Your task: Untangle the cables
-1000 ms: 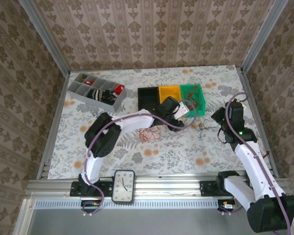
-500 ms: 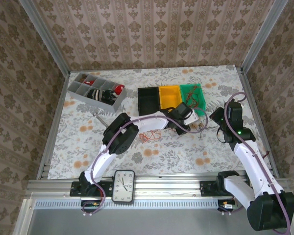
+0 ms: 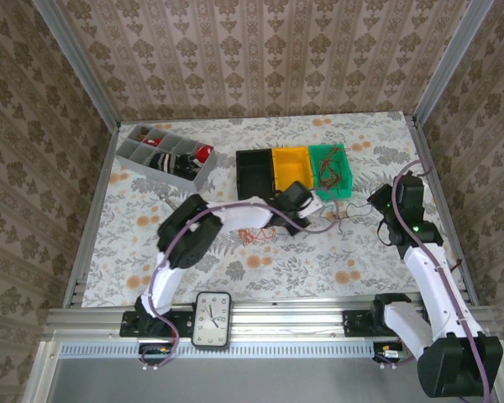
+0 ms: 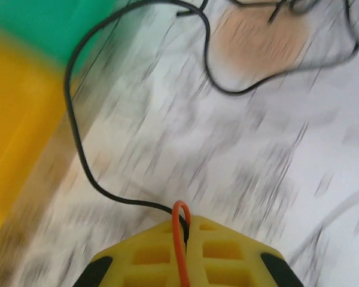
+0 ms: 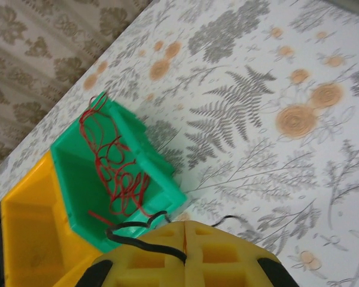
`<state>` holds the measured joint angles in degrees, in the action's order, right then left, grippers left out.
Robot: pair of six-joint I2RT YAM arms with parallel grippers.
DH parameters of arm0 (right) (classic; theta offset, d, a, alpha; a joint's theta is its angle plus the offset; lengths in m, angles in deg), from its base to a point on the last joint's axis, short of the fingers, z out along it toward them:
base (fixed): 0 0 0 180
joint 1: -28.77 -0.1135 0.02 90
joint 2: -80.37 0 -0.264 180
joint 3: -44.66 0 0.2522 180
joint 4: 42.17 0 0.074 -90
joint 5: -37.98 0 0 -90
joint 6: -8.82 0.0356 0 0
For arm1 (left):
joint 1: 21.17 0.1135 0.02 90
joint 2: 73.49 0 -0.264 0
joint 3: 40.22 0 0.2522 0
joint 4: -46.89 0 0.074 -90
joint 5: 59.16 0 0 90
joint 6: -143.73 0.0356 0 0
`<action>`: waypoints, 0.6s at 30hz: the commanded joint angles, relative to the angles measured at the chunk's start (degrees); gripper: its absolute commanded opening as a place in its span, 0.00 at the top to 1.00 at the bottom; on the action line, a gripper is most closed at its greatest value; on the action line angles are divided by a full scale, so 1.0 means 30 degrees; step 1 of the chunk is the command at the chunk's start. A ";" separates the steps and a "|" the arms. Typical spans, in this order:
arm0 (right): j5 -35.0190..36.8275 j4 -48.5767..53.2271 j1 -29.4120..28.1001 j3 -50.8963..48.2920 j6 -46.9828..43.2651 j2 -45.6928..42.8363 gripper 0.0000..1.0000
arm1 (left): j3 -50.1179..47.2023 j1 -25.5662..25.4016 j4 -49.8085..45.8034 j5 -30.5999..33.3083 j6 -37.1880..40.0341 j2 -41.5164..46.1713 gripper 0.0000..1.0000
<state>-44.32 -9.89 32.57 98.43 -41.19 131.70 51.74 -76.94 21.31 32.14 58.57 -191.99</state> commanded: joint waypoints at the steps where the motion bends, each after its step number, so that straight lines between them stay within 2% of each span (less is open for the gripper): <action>1: 0.0449 0.0822 0.1171 0.0469 -0.0893 -0.0323 0.98 | -0.3401 0.1075 0.0013 0.0863 -0.1668 0.3379 1.00; 5: 0.1106 0.1222 0.2457 0.0594 -0.1298 -0.0323 0.98 | -0.7178 0.1690 0.0187 0.0723 -0.2977 0.6378 1.00; 11: 0.1790 0.1551 0.3769 0.1089 -0.1947 -0.0352 0.98 | -1.0177 0.3557 0.1111 0.0643 -0.5444 0.8197 1.00; 15: 0.0512 0.1301 0.3575 0.1633 -0.2241 -0.0382 0.98 | -1.0334 0.3737 0.1853 0.0167 -0.5248 0.8055 1.00; 18: 0.0036 0.1355 0.2095 0.2687 -0.2941 -0.0634 0.97 | -0.9905 0.3740 0.2240 -0.0256 -0.5130 0.7619 1.00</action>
<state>-42.20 -6.13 41.97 102.39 -46.96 131.33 20.77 -65.55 25.92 33.01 44.56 -168.36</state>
